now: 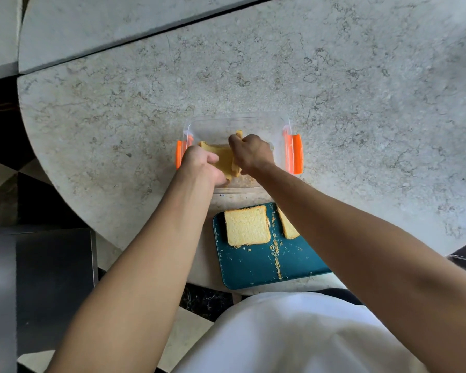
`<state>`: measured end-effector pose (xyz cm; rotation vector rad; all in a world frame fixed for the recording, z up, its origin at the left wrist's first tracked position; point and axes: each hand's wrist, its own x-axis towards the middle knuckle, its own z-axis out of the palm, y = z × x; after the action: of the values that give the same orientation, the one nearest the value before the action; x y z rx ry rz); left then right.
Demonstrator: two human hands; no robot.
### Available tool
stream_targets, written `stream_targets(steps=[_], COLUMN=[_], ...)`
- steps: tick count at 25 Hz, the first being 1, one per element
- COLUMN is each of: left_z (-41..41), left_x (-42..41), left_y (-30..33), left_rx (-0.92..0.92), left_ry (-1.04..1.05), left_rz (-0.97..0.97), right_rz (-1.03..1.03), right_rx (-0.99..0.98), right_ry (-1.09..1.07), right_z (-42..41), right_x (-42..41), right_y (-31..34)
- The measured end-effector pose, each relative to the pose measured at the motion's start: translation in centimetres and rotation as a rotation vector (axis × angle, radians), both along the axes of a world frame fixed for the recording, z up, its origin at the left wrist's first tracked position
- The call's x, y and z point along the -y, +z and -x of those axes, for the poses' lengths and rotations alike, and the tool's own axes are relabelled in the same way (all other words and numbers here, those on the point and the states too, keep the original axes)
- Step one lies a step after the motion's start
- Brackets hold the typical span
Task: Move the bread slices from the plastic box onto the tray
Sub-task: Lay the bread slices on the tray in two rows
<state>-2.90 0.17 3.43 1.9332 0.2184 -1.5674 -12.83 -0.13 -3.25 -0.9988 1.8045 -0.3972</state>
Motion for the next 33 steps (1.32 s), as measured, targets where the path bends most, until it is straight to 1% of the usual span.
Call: stream_targets(steps=[5,9,12,15,17,19,22,24,29,33], left_z=[1.8,1.9,1.7,1.5,1.7,1.9,2.5,2.8,1.8,0.8], left_x=[0.1,0.2,0.3,0.4,0.4,0.3,0.4,0.5,0.8,0.9], left_y=[-1.0,-1.3,-1.9,-2.4,-2.8,-3.4,-4.0,-4.3,-5.5,-6.3], left_rx=[0.019,0.02,0.037,0.105,0.185,0.251,0.238,0.242,0.37,0.437], left_ry=[0.0,-0.066,-0.046,-0.014,0.006,-0.014,-0.082,-0.136,-0.444,-0.568], left_rz=[-0.044,-0.012,0.009,0.033,0.055,0.094,0.159,0.165,0.184,0.195], right_rz=[-0.008,-0.01,-0.017,-0.023,-0.025,-0.029,-0.031,-0.014,0.029,0.076], right_rx=[0.037,0.055,0.054,0.073,0.085,0.095,0.079,0.073,-0.004,-0.067], right_ry=[0.016,0.009,0.016,0.021,0.02,0.007,0.012,0.019,0.092,0.146], right_z=[0.4,1.0,1.1,1.3,1.4,1.6,1.6,1.5,1.7,1.5], right_x=[0.0,-0.1,0.0,0.0,0.0,0.0,0.0,-0.2,-0.4,-0.7], right_y=[0.2,0.2,0.3,0.4,0.4,0.3,0.3,0.5,-0.1,0.6])
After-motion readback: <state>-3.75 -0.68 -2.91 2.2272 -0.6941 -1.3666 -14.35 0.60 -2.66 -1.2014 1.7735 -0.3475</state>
